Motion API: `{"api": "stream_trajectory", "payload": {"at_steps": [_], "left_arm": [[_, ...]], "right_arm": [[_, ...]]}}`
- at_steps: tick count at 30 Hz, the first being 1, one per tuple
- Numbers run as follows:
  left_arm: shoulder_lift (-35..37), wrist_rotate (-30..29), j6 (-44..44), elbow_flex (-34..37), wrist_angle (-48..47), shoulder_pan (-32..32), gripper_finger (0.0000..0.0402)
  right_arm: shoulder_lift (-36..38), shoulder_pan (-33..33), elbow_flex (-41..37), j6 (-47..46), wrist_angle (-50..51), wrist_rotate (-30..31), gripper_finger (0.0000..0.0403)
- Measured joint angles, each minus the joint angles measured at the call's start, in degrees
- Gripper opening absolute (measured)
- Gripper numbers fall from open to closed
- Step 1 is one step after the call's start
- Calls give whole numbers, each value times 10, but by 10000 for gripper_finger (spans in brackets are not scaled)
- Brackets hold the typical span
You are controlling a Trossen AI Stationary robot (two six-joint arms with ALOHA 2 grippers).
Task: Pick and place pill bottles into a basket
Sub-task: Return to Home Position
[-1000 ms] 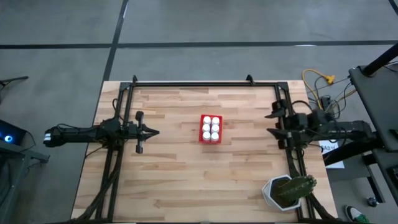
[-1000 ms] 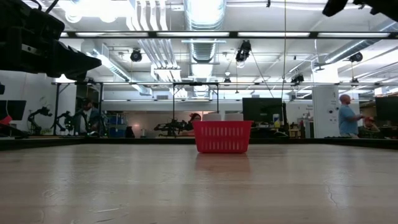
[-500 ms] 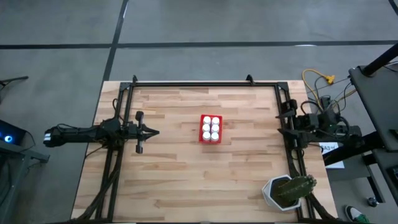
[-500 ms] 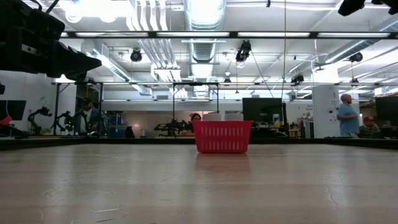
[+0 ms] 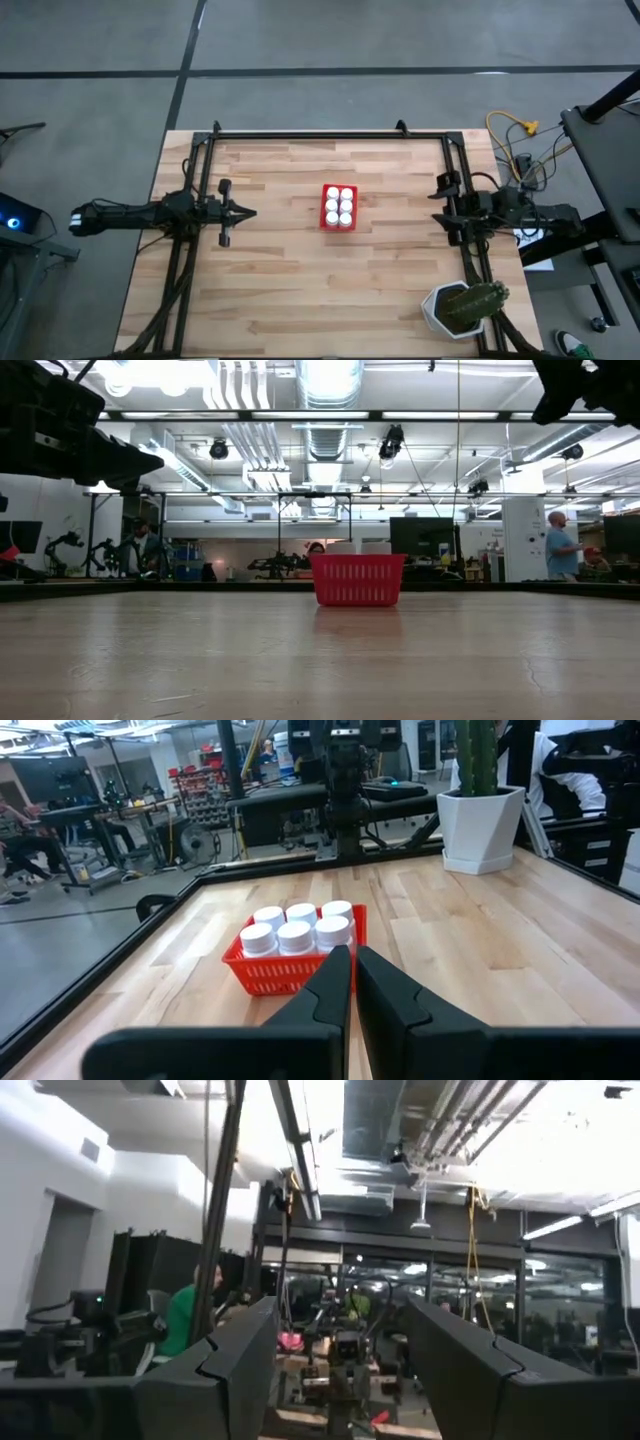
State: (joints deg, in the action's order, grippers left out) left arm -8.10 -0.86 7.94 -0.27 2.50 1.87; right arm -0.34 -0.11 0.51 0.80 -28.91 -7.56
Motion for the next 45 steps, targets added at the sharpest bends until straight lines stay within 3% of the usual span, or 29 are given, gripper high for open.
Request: {"api": "stream_trajectory", "payload": {"at_steps": [6, 14, 17, 24, 30, 45], "left_arm": [[0, 0, 0, 0, 0, 0, 2], [0, 0, 0, 0, 0, 0, 2], [0, 0, 0, 0, 0, 0, 2], [0, 0, 0, 0, 0, 0, 2], [0, 0, 0, 0, 0, 0, 2], [-1, 0, 0, 0, 0, 0, 2]], "right_arm": [[0, 0, 0, 1, 42, -2, 189], [-1, 0, 0, 10, 125, 1, 23], [0, 0, 0, 2, 139, 14, 14], [-1, 0, 0, -18, 275, 136, 9], [-9, 1, 1, 6, 284, 92, 9], [-11, 2, 1, 29, 284, 88, 9]]}}
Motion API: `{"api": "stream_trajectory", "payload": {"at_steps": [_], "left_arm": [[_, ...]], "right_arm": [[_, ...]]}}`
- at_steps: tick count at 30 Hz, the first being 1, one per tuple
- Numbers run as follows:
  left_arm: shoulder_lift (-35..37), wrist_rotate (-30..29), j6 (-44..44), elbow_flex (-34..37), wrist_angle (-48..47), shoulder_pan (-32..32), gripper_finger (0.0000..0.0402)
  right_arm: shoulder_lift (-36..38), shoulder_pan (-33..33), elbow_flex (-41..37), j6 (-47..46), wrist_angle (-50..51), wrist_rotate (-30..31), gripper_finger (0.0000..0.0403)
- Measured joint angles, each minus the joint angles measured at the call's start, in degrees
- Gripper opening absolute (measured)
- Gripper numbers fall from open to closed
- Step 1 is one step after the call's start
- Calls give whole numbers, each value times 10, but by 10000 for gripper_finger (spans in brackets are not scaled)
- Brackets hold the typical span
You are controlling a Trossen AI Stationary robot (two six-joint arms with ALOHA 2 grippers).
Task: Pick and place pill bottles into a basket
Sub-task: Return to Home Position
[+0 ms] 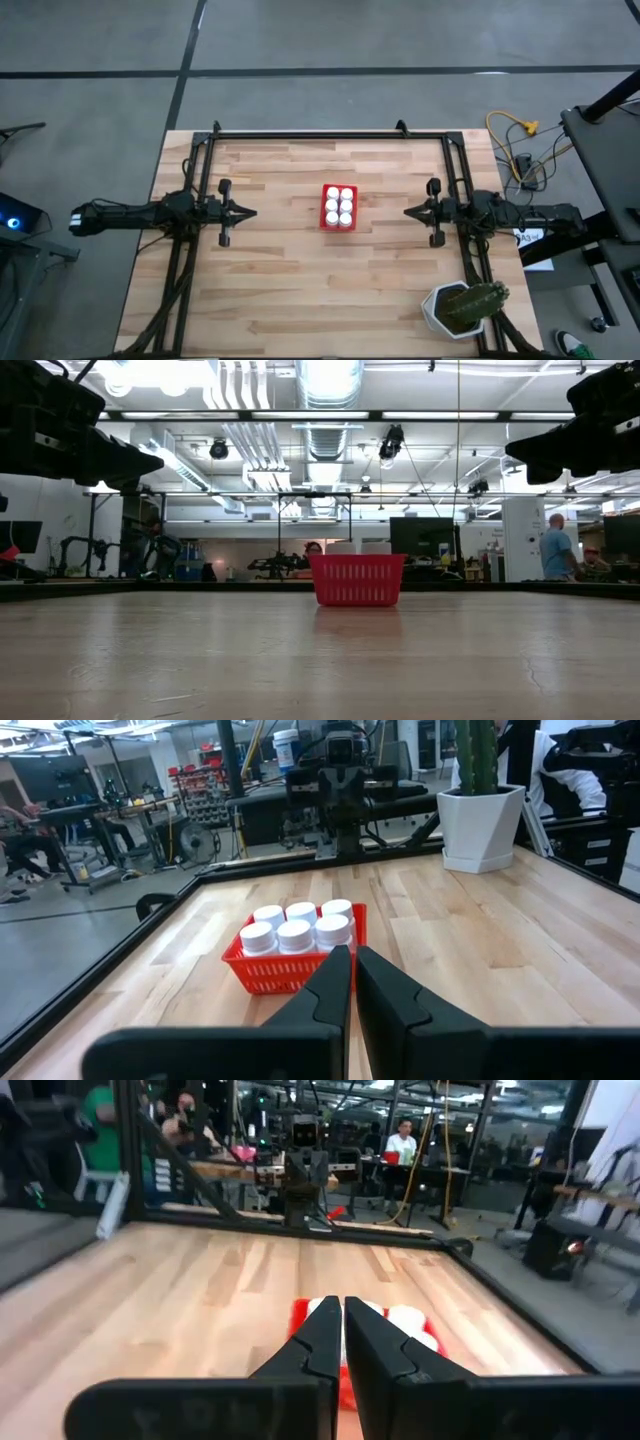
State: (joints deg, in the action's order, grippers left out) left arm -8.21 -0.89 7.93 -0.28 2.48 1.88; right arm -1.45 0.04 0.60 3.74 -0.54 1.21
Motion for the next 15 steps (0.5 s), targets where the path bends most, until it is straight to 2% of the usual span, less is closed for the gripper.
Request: {"api": "stream_trajectory", "payload": {"at_steps": [5, 15], "left_arm": [[0, 0, 0, 0, 0, 0, 2], [1, 0, 0, 0, 0, 0, 2]], "right_arm": [[0, 0, 0, -35, 3, -12, 9], [-1, 0, 0, 11, 3, -12, 9]]}}
